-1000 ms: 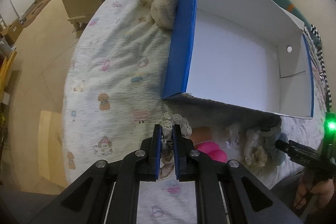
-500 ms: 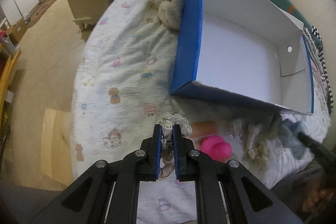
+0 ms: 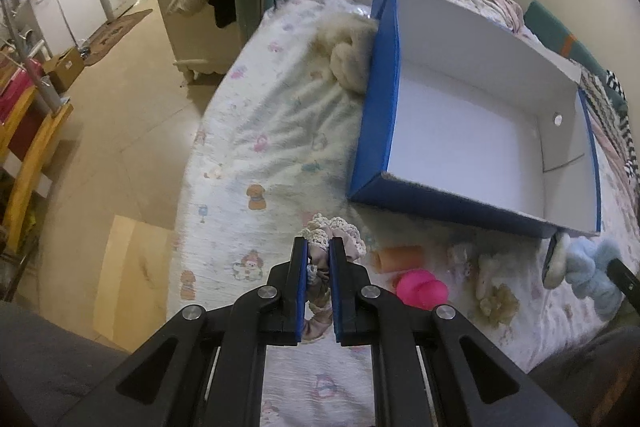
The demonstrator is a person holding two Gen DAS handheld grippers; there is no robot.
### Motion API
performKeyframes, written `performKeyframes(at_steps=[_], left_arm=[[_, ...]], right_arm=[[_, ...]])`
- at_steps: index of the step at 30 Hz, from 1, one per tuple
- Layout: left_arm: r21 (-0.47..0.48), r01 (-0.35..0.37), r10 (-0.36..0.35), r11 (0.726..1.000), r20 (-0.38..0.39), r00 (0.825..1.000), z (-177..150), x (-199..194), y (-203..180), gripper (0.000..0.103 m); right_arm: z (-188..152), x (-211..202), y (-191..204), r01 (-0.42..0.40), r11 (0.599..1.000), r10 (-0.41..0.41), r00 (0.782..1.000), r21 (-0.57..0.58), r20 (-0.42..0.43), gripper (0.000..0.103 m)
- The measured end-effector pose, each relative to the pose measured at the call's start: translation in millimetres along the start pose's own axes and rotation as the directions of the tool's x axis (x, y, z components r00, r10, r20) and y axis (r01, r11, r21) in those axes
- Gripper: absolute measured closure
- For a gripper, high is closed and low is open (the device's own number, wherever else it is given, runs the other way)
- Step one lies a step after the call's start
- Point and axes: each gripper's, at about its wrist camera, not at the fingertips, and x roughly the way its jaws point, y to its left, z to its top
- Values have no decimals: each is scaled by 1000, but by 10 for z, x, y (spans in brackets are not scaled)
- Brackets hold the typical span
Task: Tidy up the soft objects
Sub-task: 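Carry both scrunchies over the box and open the right gripper to drop the blue one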
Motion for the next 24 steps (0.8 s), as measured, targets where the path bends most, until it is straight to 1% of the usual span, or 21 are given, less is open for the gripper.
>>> performKeyframes(at_steps=[2, 7, 13, 19, 24], left_arm=[[-4, -1, 1, 1000, 10, 1000, 27, -45, 3, 93], [-8, 31, -31, 999, 55, 998, 163, -252, -56, 93], [28, 69, -72, 997, 118, 990, 438, -484, -255, 93], [79, 78, -90, 994, 164, 982, 748, -566, -484, 93], [120, 80, -100, 990, 171, 980, 919, -483, -667, 94]], right_arm=[[29, -94, 38, -18, 1000, 18, 1000, -8, 19, 88], [194, -383, 109, -88, 996, 89, 992, -19, 91, 88], [563, -591, 293, -105, 992, 115, 979, -69, 167, 88], [881, -536, 411, -104, 990, 122, 972, -97, 199, 88], [1026, -313, 431, -120, 990, 133, 974, -81, 184, 88]])
